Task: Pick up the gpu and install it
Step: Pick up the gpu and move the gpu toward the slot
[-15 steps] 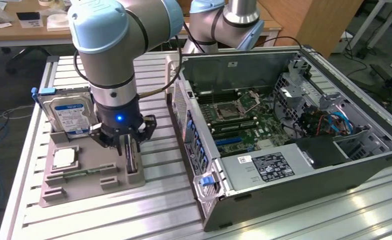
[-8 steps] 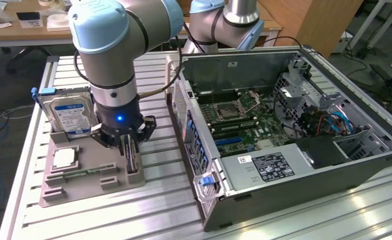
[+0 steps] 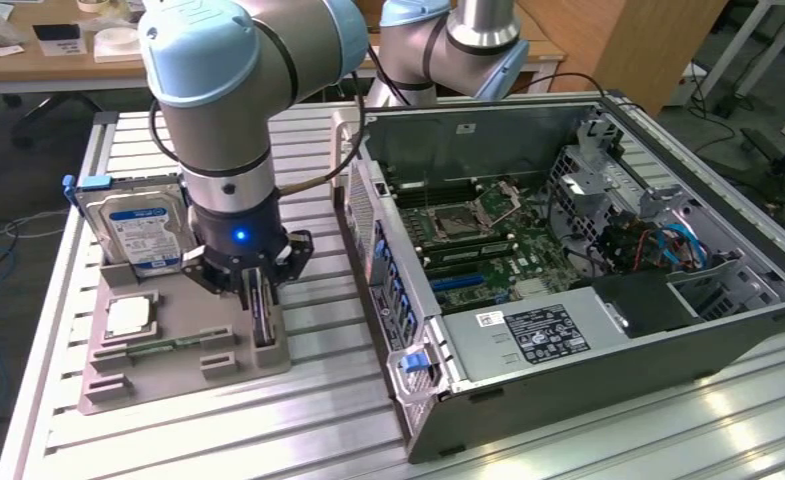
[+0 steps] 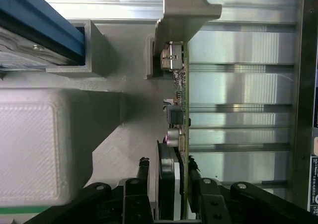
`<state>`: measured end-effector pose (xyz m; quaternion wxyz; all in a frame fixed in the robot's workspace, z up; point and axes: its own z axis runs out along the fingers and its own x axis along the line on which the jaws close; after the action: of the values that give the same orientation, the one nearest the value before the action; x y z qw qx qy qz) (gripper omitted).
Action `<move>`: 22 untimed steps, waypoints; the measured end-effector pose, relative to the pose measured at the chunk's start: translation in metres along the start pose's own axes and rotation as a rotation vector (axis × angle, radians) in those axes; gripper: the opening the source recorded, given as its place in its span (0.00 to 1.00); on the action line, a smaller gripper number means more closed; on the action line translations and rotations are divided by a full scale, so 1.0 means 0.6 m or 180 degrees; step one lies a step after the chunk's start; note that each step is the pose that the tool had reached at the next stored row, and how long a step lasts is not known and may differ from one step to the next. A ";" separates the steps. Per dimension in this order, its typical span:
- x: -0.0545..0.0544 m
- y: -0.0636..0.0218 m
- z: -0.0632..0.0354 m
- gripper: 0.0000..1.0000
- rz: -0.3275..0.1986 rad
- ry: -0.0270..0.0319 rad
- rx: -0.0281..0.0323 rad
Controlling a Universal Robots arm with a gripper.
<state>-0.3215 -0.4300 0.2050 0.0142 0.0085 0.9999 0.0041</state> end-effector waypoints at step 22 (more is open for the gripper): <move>-0.004 0.005 0.001 0.33 0.0000 0.0000 0.0000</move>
<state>-0.3193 -0.4269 0.2043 0.0142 0.0085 0.9999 0.0041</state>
